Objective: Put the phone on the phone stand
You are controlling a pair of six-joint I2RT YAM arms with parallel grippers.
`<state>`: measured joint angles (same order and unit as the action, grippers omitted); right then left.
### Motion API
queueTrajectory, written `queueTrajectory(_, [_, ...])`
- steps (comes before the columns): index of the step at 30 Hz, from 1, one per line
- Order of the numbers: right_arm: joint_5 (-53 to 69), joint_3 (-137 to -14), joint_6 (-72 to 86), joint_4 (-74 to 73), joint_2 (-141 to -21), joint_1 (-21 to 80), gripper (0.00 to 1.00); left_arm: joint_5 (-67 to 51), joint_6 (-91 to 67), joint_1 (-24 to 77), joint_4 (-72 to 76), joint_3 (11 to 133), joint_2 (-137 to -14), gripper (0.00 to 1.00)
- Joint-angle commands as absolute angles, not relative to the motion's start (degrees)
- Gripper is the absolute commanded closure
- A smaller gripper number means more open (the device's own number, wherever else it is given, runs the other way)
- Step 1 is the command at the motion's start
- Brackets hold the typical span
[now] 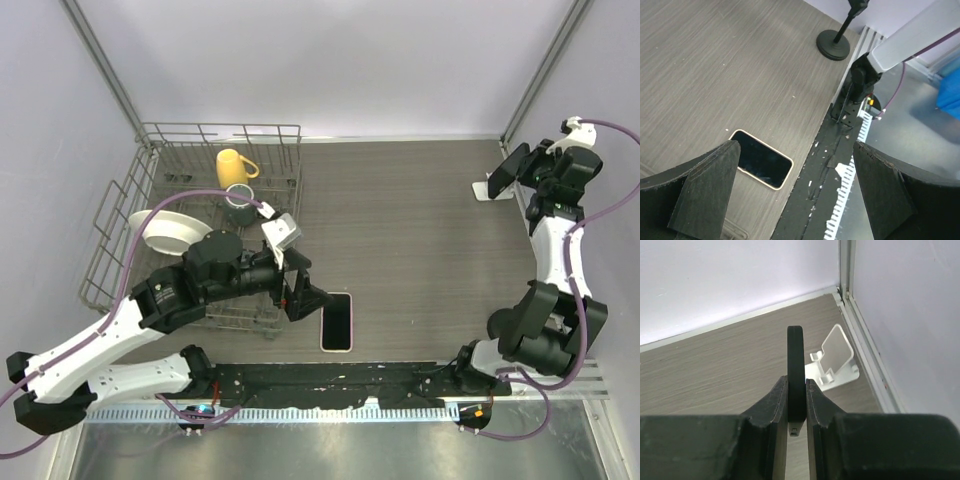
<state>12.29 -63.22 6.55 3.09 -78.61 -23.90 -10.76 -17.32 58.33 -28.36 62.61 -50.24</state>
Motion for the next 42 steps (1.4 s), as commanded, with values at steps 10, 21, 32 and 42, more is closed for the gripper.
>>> queueTrajectory(10, [33.05, -81.38, -10.63, 12.04, -93.6, -28.39, 0.99, -4.04, -11.16, 59.85, -27.25, 61.79, -50.01, 0.0])
queueTrajectory(21, [38.58, -80.68, -12.39, 15.38, -98.08, -29.27, 1.0, -1.67, -9.41, 59.94, -26.19, 61.44, -51.41, 0.0])
queueTrajectory(32, [37.79, -81.3, -12.39, 16.88, -101.77, -29.79, 0.99, -1.32, -8.79, 59.85, -25.84, 61.61, -52.47, 0.0])
queueTrajectory(42, [35.95, -81.3, -12.39, 18.11, -103.27, -29.88, 0.99, -1.41, -8.53, 59.94, -25.75, 61.7, -53.17, 0.0])
